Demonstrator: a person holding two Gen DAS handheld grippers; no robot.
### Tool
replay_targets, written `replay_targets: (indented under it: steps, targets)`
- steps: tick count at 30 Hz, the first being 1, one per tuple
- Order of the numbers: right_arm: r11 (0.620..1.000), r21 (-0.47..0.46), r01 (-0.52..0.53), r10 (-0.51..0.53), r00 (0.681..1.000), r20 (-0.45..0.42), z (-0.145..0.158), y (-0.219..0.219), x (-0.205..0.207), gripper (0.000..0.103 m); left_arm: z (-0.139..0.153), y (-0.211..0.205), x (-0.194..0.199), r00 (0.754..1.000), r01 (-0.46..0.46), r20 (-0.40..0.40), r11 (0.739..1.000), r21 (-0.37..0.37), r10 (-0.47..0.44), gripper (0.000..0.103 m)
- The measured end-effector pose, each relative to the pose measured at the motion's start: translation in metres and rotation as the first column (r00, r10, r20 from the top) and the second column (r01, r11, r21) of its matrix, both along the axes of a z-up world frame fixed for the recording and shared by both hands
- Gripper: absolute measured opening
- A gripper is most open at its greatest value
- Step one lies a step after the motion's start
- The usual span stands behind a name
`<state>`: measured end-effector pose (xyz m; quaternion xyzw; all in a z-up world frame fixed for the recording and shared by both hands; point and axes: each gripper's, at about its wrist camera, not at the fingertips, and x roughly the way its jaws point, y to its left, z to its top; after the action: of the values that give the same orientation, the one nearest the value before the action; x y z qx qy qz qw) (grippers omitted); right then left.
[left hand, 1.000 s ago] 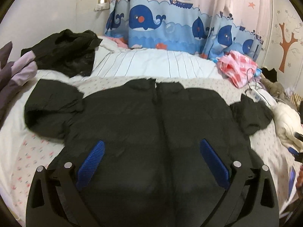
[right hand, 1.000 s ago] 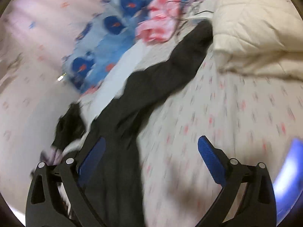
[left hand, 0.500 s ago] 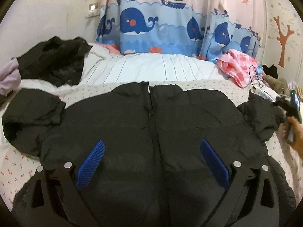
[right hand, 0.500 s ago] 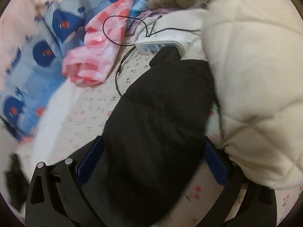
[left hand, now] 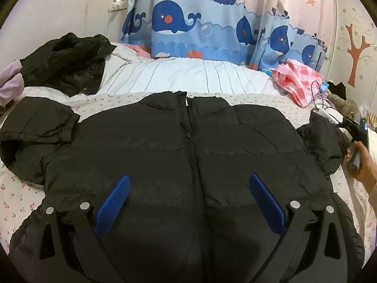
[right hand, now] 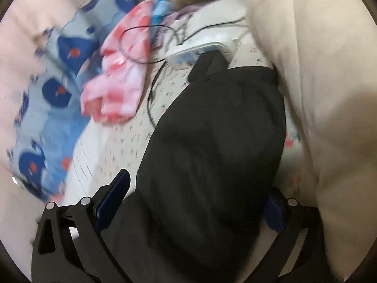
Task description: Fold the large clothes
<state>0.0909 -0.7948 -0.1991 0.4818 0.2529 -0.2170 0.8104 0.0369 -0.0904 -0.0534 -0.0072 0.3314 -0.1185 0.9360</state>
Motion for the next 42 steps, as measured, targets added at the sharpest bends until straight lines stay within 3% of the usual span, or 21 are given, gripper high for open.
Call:
replay_targets:
  steps: [1,2,3,4,6,8,11,14,16,18,22,25,32,42]
  targets:
    - [1.0,0.003,-0.019,0.019,1.0,0.005,0.001,-0.003,0.004,0.093,0.0,0.001,0.001,1.0,-0.001,-0.004,1.0,-0.004,0.001,0.097]
    - [0.999,-0.001,-0.048,0.048,0.998,0.027,0.004,-0.005,0.007,0.082,-0.001,0.001,0.002,1.0,-0.005,-0.008,1.0,-0.006,0.005,0.097]
    - [0.997,0.011,-0.075,0.075,0.996,0.048,0.005,-0.006,0.01,0.033,-0.002,0.002,0.003,1.0,-0.011,-0.01,1.0,-0.009,0.011,0.097]
    - [0.996,0.029,-0.082,0.08,0.994,0.068,0.008,-0.008,0.01,0.007,-0.002,0.003,0.005,1.0,-0.017,-0.013,1.0,-0.01,0.017,0.097]
    - [0.997,-0.005,-0.081,0.081,0.988,0.133,0.023,-0.003,0.004,0.006,-0.004,0.004,0.007,0.999,-0.026,-0.024,1.0,-0.015,0.026,0.097]
    - [0.99,-0.105,-0.091,0.109,0.976,0.186,0.056,0.009,-0.008,0.005,-0.005,0.005,0.008,0.999,-0.032,-0.032,0.999,-0.02,0.031,0.097]
    - [0.975,-0.21,-0.074,0.137,0.943,0.302,0.101,0.027,-0.044,0.005,-0.005,0.007,0.007,0.999,-0.039,-0.03,0.999,-0.024,0.038,0.097]
    - [0.948,-0.317,0.007,0.122,0.915,0.385,0.132,0.041,-0.098,0.005,-0.002,0.008,0.007,0.999,-0.048,-0.027,0.999,-0.026,0.047,0.097]
    - [0.946,-0.321,0.033,0.085,0.934,0.347,0.127,0.034,-0.113,0.005,-0.003,0.008,0.008,0.998,-0.053,-0.037,0.998,-0.018,0.053,0.097]
    - [0.975,-0.22,0.027,0.034,0.962,0.271,0.097,0.013,-0.116,0.005,-0.003,0.009,0.01,0.997,-0.054,-0.048,0.998,-0.013,0.053,0.097]
    - [0.989,-0.126,0.083,-0.047,0.964,0.262,0.07,-0.002,-0.132,0.005,0.0,0.009,0.009,0.998,-0.051,-0.036,0.999,0.009,0.052,0.097]
    - [0.986,-0.146,0.082,-0.039,0.96,0.277,0.08,0.007,-0.13,0.005,0.007,0.008,0.005,0.999,-0.053,0.0,0.997,0.051,0.053,0.097]
    - [0.96,-0.279,0.007,0.094,0.934,0.345,0.149,0.057,-0.108,0.005,0.022,0.011,-0.003,0.997,-0.053,0.053,0.996,0.076,0.049,0.097]
    - [0.918,-0.362,-0.165,0.318,0.85,0.42,0.216,0.171,-0.056,0.005,0.038,0.025,-0.01,0.992,-0.086,0.097,0.995,0.06,0.079,0.097]
